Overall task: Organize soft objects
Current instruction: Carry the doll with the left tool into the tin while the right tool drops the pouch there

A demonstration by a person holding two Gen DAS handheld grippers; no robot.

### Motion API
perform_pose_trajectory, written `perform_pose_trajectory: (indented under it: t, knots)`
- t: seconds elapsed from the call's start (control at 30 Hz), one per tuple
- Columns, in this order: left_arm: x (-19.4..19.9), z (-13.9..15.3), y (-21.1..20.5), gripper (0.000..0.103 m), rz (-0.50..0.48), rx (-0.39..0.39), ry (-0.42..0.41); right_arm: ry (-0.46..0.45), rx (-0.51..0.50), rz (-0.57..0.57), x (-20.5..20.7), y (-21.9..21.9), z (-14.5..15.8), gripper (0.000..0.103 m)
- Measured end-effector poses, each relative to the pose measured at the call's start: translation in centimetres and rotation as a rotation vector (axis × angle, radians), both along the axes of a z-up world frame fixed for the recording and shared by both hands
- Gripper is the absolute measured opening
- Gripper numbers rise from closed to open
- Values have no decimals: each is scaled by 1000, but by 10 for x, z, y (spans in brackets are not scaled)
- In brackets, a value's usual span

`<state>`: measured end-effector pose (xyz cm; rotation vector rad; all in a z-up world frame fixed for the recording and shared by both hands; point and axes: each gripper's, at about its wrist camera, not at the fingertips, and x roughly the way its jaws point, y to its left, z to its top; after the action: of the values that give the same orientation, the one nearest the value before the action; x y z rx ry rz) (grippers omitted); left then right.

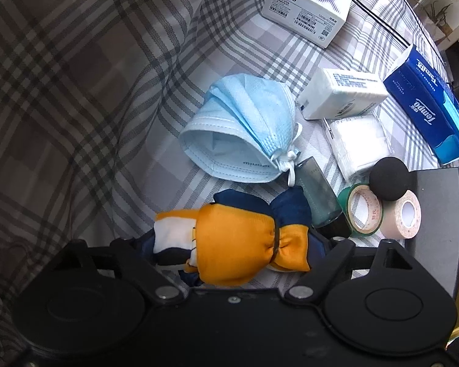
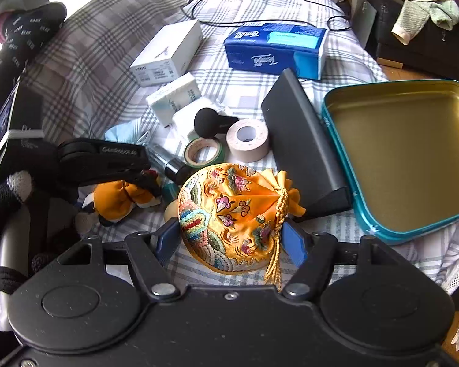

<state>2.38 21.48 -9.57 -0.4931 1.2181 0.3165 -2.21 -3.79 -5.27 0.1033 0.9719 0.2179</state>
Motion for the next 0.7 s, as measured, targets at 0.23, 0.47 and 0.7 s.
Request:
perform_pose_trajectory:
  t: [0.23, 0.47, 0.7]
  knots:
    - [-12, 23, -10, 85, -41, 47, -53, -18, 36, -115, 0, -25, 12, 66]
    - [-14, 61, -37, 85, -140, 122, -127, -27, 25, -283, 5, -52, 23, 66]
    - [-4, 96, -77, 85, -258, 137, -208, -59, -13, -458, 7, -84, 30, 66]
